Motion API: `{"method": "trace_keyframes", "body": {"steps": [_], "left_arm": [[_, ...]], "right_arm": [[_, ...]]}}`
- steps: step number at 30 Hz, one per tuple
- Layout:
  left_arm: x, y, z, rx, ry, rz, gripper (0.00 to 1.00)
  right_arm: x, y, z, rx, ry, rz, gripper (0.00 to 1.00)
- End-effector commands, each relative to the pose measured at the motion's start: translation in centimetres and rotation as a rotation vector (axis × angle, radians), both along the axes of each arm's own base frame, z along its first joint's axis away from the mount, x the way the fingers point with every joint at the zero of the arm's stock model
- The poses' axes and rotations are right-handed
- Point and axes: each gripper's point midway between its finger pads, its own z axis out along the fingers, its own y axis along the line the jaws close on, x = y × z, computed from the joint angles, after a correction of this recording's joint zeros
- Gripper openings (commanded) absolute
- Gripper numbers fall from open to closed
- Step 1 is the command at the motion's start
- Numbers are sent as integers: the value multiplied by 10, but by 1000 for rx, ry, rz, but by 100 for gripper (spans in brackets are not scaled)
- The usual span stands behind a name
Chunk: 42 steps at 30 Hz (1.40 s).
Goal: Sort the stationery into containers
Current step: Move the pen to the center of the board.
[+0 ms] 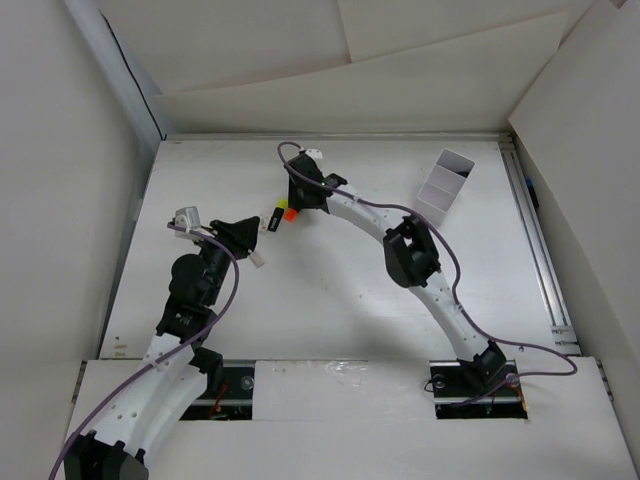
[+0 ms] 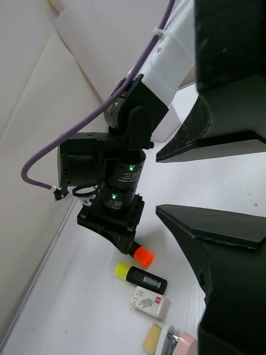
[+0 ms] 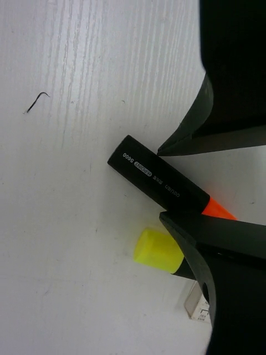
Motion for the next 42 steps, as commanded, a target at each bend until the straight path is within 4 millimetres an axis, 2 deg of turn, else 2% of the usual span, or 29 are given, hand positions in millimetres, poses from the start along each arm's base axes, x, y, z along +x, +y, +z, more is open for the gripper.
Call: {"method": "trace_keyframes", "body": {"steps": [1, 2, 3, 5, 6, 7, 12, 13, 14, 15, 16, 17, 19, 22, 23, 24, 26, 33, 34, 37, 38, 42], "left_arm": [[-1, 2, 27, -22, -73, 9, 33], [-1, 2, 27, -22, -73, 9, 33], [-1, 2, 27, -22, -73, 9, 33], [-2, 0, 27, -21, -73, -5, 33], [-3, -1, 27, -20, -74, -14, 33], [-3, -2, 27, -20, -74, -14, 33], [-3, -1, 27, -20, -74, -14, 33], [-3, -1, 29, -23, -82, -14, 33], [-3, -1, 29, -23, -82, -14, 33], [-3, -1, 29, -23, -82, -14, 33], [-3, -1, 29, -23, -82, -14, 33], [-3, -1, 29, -23, -82, -14, 33], [-3, -3, 30, -31, -80, -26, 33], [-3, -2, 30, -32, -80, -15, 33], [-3, -2, 30, -32, -80, -15, 33], [-3, -2, 30, -32, -80, -15, 33], [-2, -4, 27, -27, -72, -29, 33], [-4, -4, 32, -33, -89, -30, 33], [-4, -4, 32, -33, -89, -30, 33], [-3, -3, 32, -34, -89, -21, 33], [-2, -3, 29, -31, -79, -21, 33], [-2, -5, 29, -29, -79, -33, 33]], "right_arm": [[3, 0, -1, -1, 4, -9, 49], [1, -1, -6, -9, 13, -9, 45], [-2, -4, -4, -13, 18, -9, 35], [-4, -6, -3, -10, 14, -9, 31], [-12, -13, -17, -34, 41, -9, 29], [-12, -12, -5, -15, 20, -9, 27], [-27, -37, 0, -78, 22, -26, 24], [-37, -46, -13, -105, 52, -25, 23], [-39, -48, 1, -98, 34, -18, 23], [-41, -51, 1, -107, 30, -7, 23], [-50, -59, -8, -136, 53, 0, 23], [-51, -62, 3, -129, 33, -8, 23], [-58, -69, 2, -147, 44, 1, 23], [-68, -79, 5, -156, 45, 7, 29], [-72, -82, 4, -162, 51, 8, 33], [-71, -81, 15, -154, 34, 13, 42], [-74, -80, 21, -144, 33, 32, 48], [-65, -79, 50, -100, 9, 52, 52], [-64, -76, 43, -112, 26, 67, 54], [-63, -72, 40, -108, 35, 76, 55], [-55, -74, 34, -117, 36, 73, 57], [-48, -69, 20, -116, 65, 81, 57]]}}
